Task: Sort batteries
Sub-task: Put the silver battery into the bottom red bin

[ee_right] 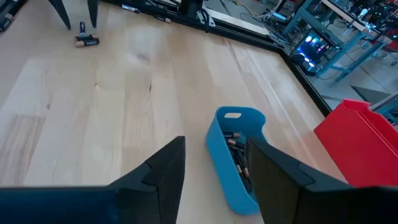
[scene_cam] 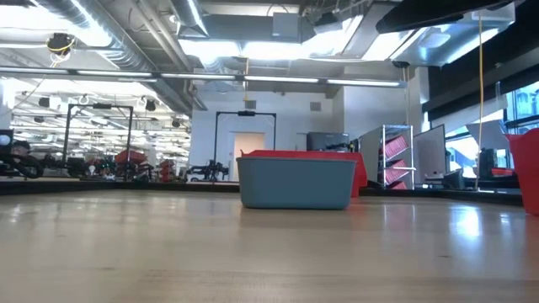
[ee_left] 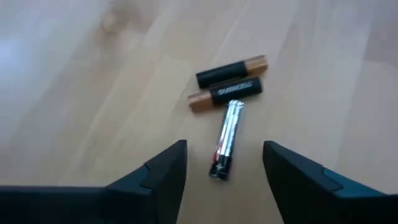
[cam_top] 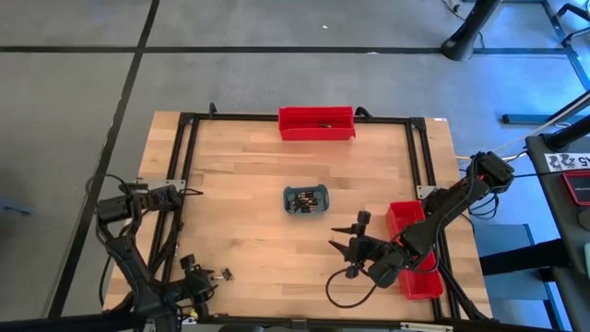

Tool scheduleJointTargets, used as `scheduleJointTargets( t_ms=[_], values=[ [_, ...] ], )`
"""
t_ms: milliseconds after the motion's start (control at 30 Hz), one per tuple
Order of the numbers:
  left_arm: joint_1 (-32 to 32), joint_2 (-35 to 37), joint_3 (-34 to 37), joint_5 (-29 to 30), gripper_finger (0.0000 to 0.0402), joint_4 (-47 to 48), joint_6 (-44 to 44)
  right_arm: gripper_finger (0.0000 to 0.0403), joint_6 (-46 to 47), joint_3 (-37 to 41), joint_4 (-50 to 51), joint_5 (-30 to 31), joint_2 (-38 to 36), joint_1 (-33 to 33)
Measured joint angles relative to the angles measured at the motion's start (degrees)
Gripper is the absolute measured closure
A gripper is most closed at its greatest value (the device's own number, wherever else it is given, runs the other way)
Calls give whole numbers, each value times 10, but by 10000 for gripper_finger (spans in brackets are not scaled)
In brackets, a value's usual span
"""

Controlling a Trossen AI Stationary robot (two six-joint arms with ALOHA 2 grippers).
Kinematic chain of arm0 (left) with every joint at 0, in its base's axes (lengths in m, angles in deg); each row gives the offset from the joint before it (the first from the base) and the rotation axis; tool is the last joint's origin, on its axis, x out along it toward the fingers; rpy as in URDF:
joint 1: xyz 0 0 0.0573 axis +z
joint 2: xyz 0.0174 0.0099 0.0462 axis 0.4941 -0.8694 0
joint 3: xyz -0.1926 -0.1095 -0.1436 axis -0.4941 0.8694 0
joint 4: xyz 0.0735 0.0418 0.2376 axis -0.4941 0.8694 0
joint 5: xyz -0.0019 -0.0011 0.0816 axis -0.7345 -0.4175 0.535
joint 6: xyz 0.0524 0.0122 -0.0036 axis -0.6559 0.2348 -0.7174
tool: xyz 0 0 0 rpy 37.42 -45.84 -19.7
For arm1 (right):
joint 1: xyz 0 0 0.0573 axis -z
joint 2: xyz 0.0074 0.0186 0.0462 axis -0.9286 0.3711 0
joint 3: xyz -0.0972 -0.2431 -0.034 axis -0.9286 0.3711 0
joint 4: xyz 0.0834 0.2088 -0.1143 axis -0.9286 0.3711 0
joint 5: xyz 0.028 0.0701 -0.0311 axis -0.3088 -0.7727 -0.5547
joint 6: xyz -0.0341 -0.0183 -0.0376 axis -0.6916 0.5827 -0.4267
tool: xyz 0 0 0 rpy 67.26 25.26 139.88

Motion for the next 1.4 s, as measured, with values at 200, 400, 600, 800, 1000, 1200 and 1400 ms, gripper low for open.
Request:
scheduleJointTargets(
  t_ms=[200,400,600,800,1000,1200,1400],
  values=[
    [-1,5,48,12,238,-96,-40,233,7,0,-9,0,2,0],
    [-15,5,50,-11,332,-97,2,233,9,0,-7,0,2,0],
    [-28,5,38,-14,379,-90,48,233,9,0,-7,0,2,0],
    [-16,31,-41,-99,379,10,24,233,-8,2,-14,-14,2,0],
    [28,49,-103,25,379,117,-38,233,-158,81,-258,-146,3,20],
    [102,50,-82,273,379,89,-142,233,-245,167,-595,-368,12,72],
    [198,51,-51,350,379,-44,-313,233,-259,154,-640,-429,13,100]
  ],
)
